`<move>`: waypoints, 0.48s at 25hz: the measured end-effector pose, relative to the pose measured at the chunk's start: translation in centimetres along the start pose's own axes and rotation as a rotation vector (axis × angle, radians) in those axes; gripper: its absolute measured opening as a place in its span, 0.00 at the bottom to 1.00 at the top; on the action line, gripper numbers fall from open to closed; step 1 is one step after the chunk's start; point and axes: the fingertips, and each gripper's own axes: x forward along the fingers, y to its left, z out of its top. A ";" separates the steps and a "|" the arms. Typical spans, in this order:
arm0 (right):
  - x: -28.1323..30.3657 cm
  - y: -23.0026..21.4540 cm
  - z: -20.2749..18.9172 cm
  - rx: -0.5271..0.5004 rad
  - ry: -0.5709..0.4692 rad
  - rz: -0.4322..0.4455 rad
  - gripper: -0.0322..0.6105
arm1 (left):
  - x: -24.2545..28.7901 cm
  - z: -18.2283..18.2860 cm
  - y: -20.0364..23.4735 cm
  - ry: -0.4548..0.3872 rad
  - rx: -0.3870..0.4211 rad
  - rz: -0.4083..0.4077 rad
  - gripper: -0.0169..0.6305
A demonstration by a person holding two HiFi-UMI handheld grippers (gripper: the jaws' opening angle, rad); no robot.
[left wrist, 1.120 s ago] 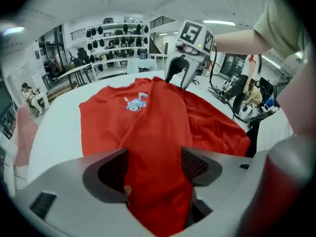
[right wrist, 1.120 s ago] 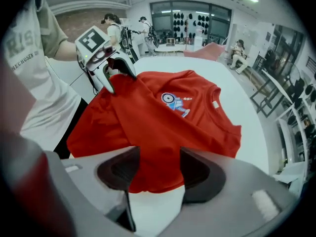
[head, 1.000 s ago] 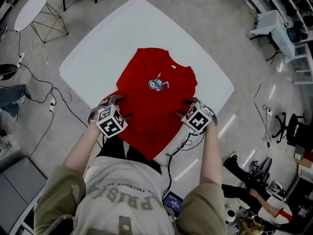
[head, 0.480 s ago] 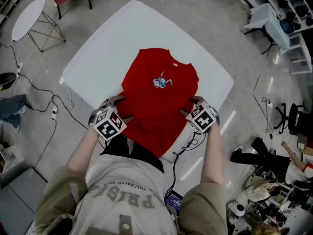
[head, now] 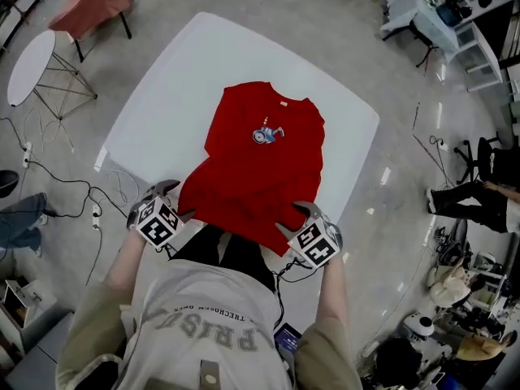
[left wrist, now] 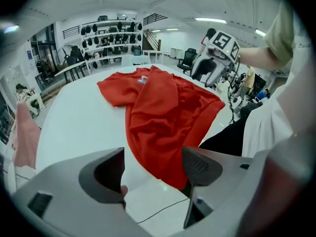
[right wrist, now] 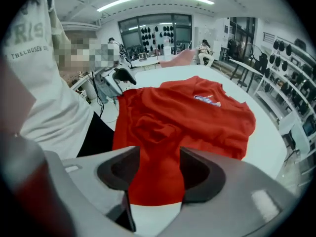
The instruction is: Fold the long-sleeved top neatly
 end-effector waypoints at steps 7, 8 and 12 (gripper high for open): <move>1.9 6.1 -4.8 -0.019 0.121 0.001 0.42 | 0.2 -0.9 -1.0 -0.015 0.076 -0.002 0.56; 1.7 6.4 -5.0 -0.009 0.116 -0.011 0.42 | 0.3 -1.1 -1.1 -0.017 0.080 -0.005 0.56; 1.4 7.2 -6.6 0.002 0.131 -0.058 0.42 | 1.0 -2.1 -1.4 -0.006 0.080 0.000 0.56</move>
